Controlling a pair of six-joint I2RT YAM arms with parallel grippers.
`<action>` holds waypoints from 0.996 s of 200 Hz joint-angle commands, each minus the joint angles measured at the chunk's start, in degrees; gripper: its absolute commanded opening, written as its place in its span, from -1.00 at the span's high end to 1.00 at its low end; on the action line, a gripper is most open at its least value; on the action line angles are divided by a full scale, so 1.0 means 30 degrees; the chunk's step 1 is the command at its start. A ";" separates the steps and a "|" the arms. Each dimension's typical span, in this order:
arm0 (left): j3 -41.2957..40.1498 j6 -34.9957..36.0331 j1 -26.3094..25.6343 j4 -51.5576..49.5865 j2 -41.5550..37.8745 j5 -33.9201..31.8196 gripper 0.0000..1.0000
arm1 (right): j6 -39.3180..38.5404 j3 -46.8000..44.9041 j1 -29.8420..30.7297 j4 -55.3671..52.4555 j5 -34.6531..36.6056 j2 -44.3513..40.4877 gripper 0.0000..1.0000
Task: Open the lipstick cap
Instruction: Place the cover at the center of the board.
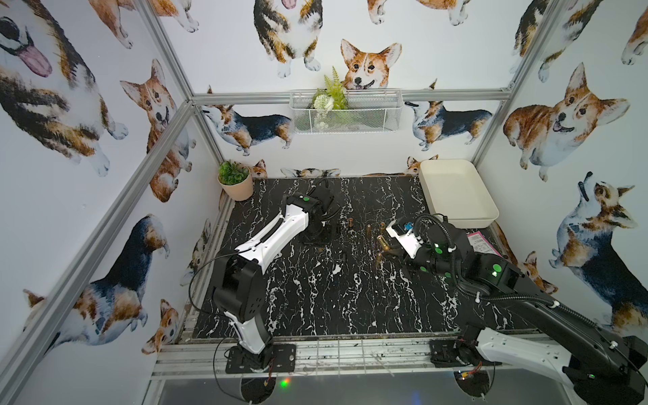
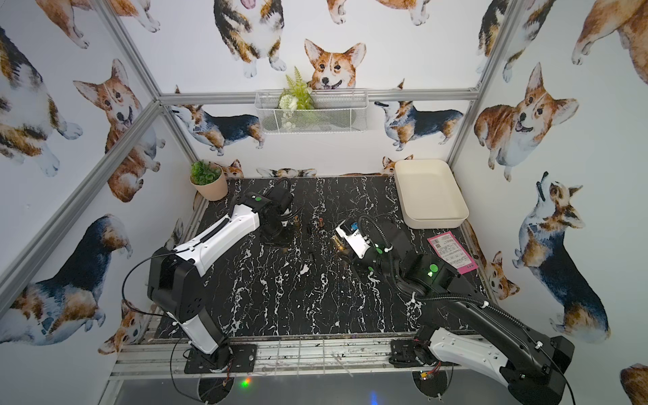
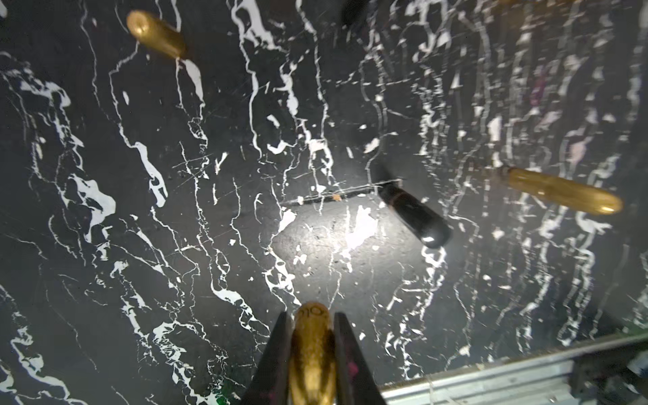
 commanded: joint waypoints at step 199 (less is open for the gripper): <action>-0.6826 -0.2122 0.3309 0.8095 0.1034 -0.2260 0.96 | -0.0397 -0.0499 0.0042 0.0226 0.1426 0.1001 0.96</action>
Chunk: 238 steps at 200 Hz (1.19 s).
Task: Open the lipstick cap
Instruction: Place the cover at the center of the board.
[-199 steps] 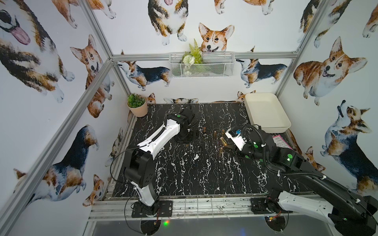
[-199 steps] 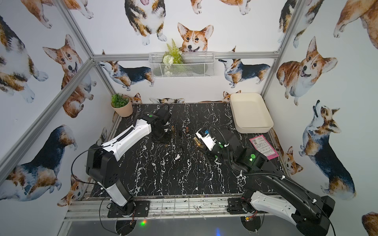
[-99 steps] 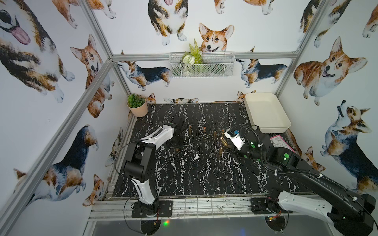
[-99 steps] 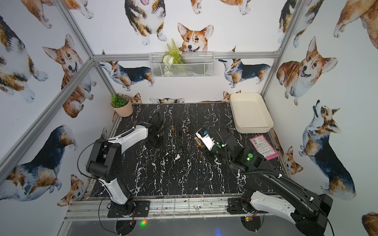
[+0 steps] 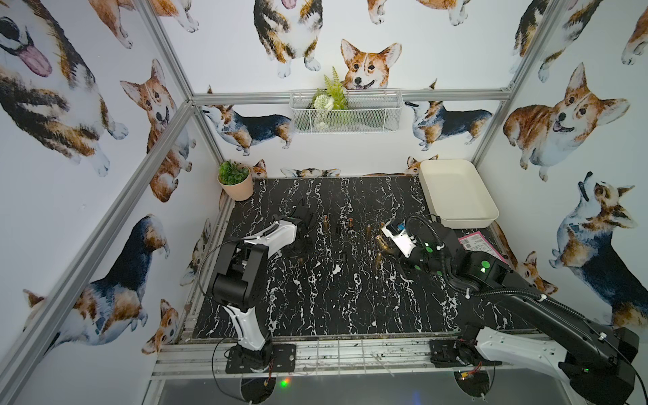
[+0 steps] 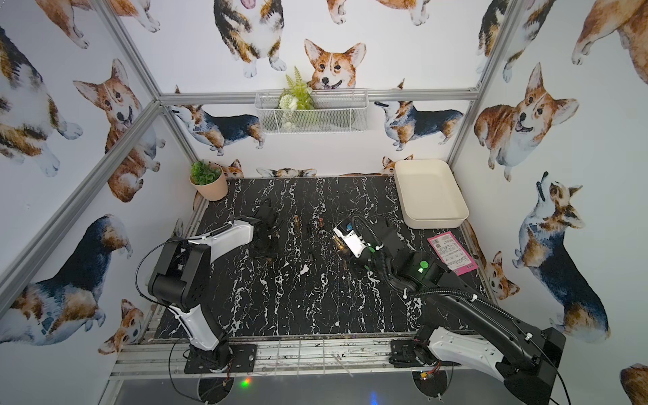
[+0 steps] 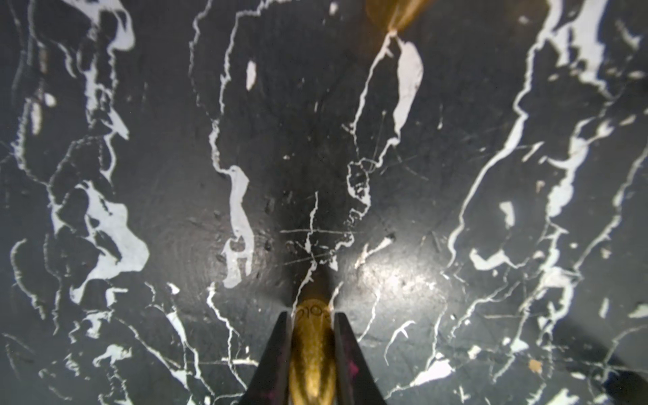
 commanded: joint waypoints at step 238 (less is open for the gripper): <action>0.3178 -0.0255 0.0041 -0.3811 -0.3958 0.0669 0.08 | -0.0172 -0.0325 0.0043 0.0570 0.0240 0.0343 0.95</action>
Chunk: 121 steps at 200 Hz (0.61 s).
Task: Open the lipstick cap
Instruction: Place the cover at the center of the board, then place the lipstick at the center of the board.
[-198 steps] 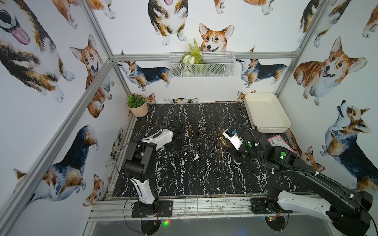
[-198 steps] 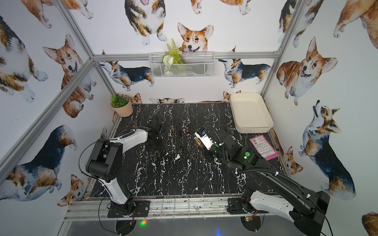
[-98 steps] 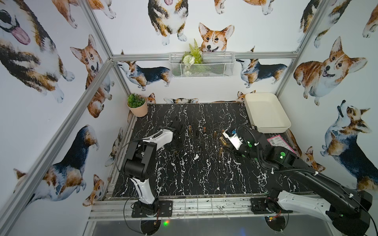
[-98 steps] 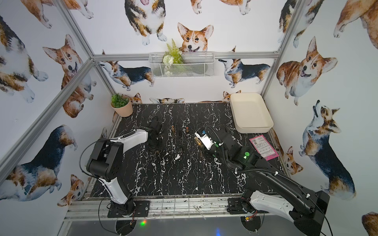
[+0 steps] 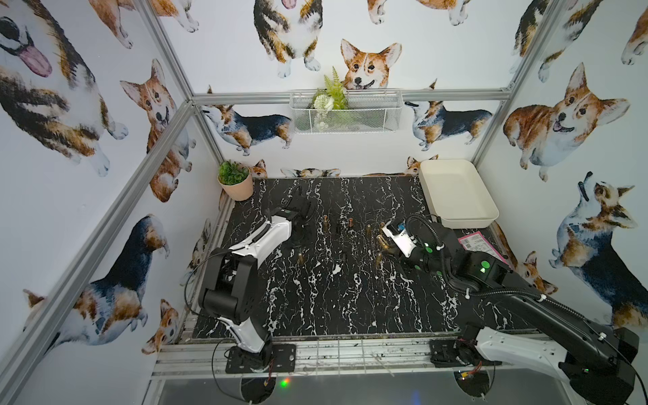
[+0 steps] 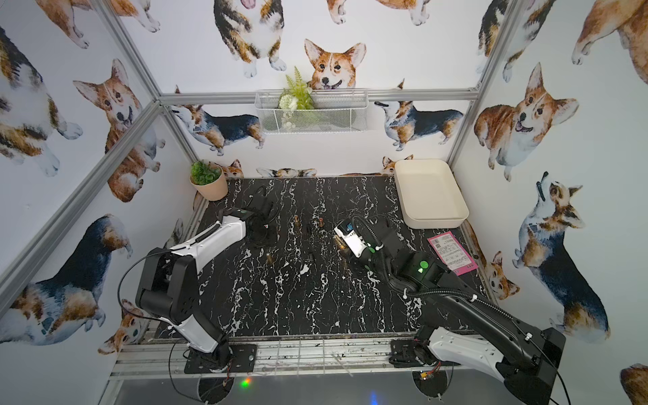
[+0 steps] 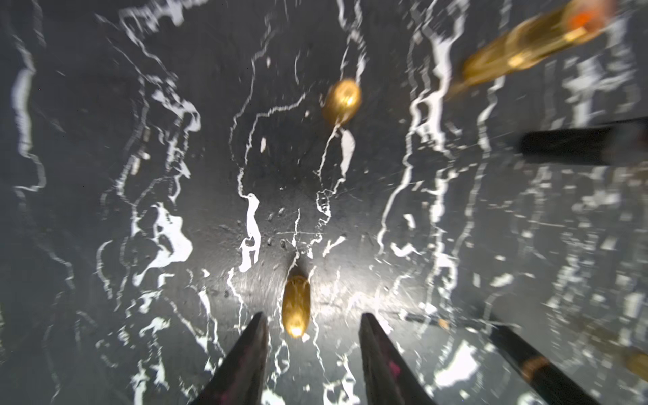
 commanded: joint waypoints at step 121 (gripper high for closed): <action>0.4604 -0.0005 -0.3104 -0.0431 -0.3426 1.4560 -0.16 | -0.0445 0.0803 0.0043 0.2064 -0.1167 0.2322 0.93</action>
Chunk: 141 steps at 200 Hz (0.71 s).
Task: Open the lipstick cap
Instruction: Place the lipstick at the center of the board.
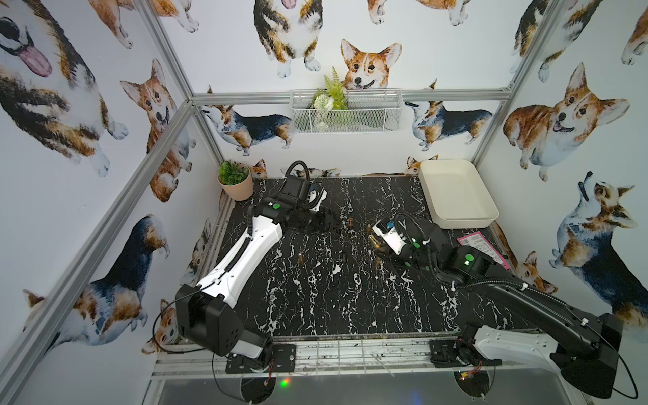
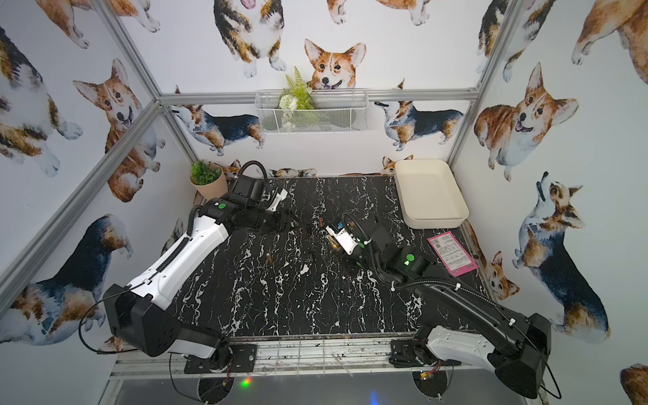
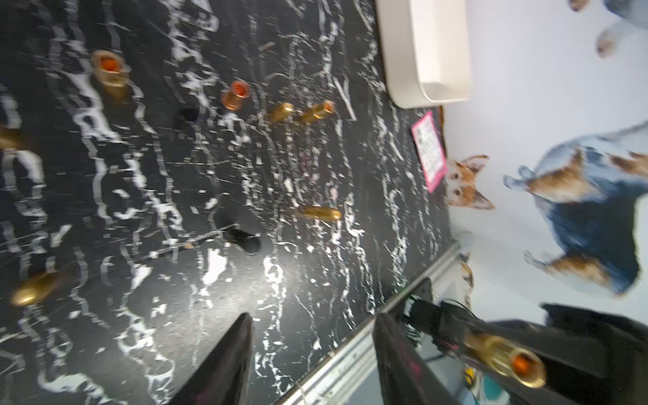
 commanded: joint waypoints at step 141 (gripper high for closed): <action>0.2620 0.0798 -0.3256 -0.0286 0.1837 0.3566 -0.05 | -0.0341 0.0476 0.0054 0.0741 -0.0461 0.0633 0.93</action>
